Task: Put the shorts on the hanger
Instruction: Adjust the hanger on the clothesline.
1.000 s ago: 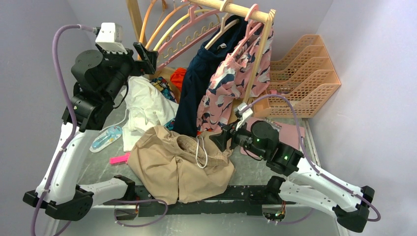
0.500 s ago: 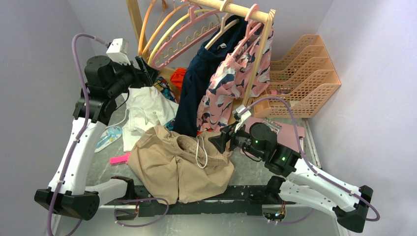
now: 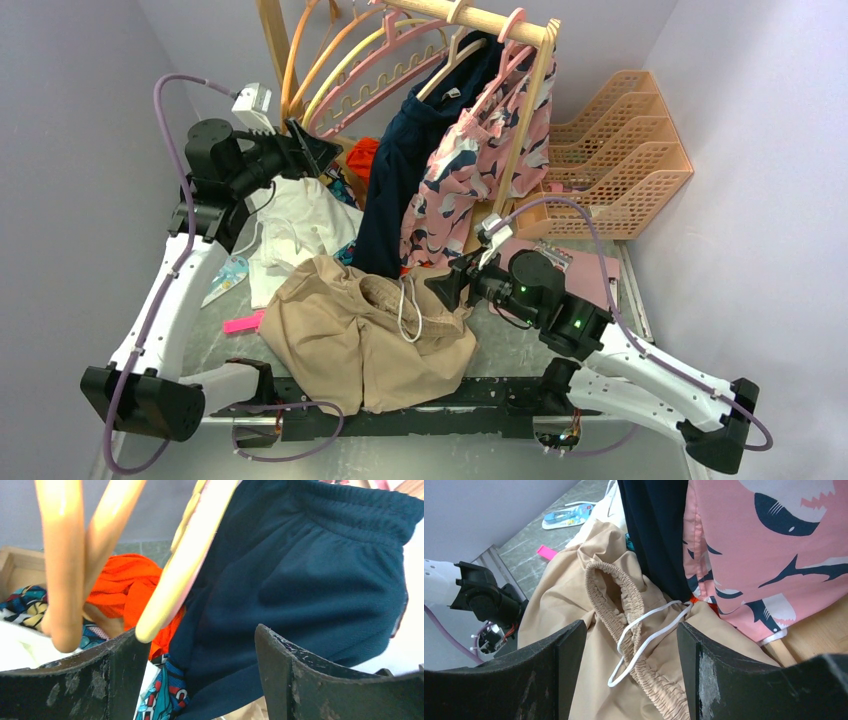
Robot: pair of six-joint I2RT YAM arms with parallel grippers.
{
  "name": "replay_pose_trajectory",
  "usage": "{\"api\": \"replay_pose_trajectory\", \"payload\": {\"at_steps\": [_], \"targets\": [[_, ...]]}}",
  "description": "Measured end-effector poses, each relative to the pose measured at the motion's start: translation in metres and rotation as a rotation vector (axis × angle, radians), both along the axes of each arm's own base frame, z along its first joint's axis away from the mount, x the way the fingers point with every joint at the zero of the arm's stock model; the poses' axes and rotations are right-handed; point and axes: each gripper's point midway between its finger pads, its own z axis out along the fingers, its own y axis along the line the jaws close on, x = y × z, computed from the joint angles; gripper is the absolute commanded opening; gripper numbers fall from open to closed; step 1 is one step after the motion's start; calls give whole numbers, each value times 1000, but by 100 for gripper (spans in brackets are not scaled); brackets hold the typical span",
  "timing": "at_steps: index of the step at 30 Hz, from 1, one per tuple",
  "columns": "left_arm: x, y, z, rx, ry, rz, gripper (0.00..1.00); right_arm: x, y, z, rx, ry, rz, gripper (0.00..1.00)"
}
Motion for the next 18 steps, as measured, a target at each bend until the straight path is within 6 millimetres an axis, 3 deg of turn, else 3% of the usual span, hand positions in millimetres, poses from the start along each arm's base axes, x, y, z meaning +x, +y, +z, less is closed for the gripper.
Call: {"api": "replay_pose_trajectory", "payload": {"at_steps": [6, 14, 18], "targets": [[-7, -6, 6, -31, -61, -46, 75, 1, -3, 2, 4, -14, -11, 70], [-17, -13, 14, -54, -134, -100, 58, 2, -5, -2, -9, -16, -17, 70], [-22, -16, 22, -61, -169, -126, 54, 2, -5, -3, -11, -17, -18, 70]]}}
